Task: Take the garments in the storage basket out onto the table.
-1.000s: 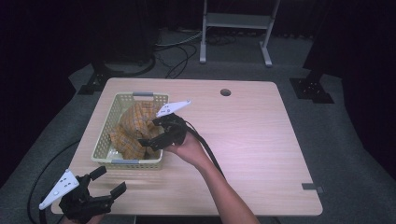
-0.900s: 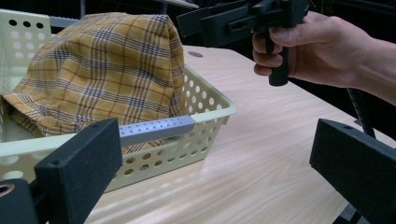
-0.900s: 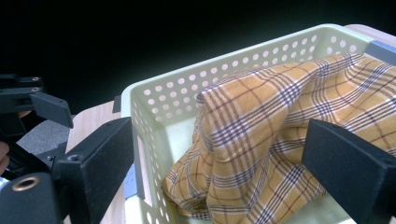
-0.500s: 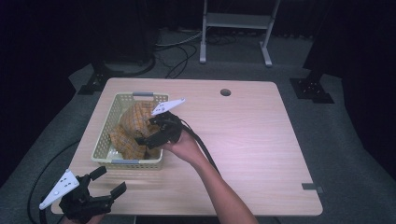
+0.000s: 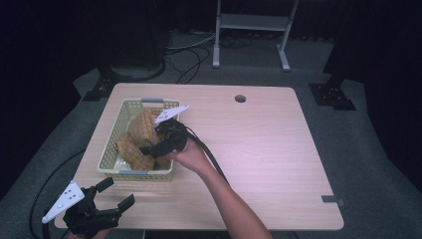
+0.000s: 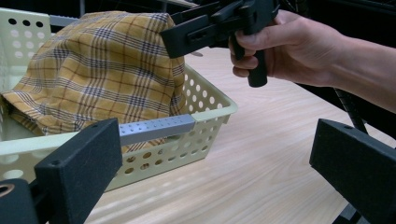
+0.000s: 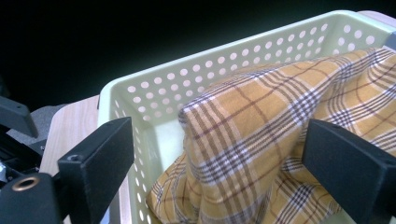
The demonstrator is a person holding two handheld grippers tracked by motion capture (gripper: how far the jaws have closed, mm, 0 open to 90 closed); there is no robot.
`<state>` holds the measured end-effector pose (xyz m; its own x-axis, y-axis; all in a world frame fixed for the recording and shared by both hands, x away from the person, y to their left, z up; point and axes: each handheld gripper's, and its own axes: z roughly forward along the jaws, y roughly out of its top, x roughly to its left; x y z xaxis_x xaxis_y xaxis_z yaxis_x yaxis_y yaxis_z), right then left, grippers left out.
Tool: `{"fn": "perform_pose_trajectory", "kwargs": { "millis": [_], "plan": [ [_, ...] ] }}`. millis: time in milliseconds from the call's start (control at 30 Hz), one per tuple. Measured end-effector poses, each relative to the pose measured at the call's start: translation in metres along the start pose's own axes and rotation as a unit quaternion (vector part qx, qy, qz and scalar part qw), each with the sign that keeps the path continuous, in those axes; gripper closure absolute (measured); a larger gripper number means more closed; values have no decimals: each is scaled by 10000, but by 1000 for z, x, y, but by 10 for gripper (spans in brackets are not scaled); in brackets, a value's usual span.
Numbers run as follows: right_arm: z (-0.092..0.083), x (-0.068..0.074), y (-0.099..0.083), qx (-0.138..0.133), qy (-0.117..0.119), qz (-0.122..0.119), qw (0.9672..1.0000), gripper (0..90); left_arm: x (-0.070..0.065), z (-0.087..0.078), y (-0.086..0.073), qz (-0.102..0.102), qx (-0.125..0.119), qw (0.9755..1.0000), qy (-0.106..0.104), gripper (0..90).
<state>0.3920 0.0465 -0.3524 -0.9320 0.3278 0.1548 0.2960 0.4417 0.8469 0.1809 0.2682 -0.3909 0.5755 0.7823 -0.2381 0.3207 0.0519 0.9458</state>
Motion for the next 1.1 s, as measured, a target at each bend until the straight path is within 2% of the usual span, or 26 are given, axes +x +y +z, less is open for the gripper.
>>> {"fn": "perform_pose_trajectory", "kwargs": {
  "millis": [733,867,967,1100],
  "plan": [
    [26,-1,5,413,-158,-63,9990,95,-1,1,0,15,0,10000,-22,24],
    [27,-2,4,492,-243,-75,9985,193,0,0,0,-7,-13,10000,-12,24],
    [27,-3,3,497,-348,14,9982,255,-1,1,0,5,6,10000,-26,24],
    [28,-4,2,471,-437,56,9979,395,-2,2,0,16,13,10000,-53,24]
  ]
}}
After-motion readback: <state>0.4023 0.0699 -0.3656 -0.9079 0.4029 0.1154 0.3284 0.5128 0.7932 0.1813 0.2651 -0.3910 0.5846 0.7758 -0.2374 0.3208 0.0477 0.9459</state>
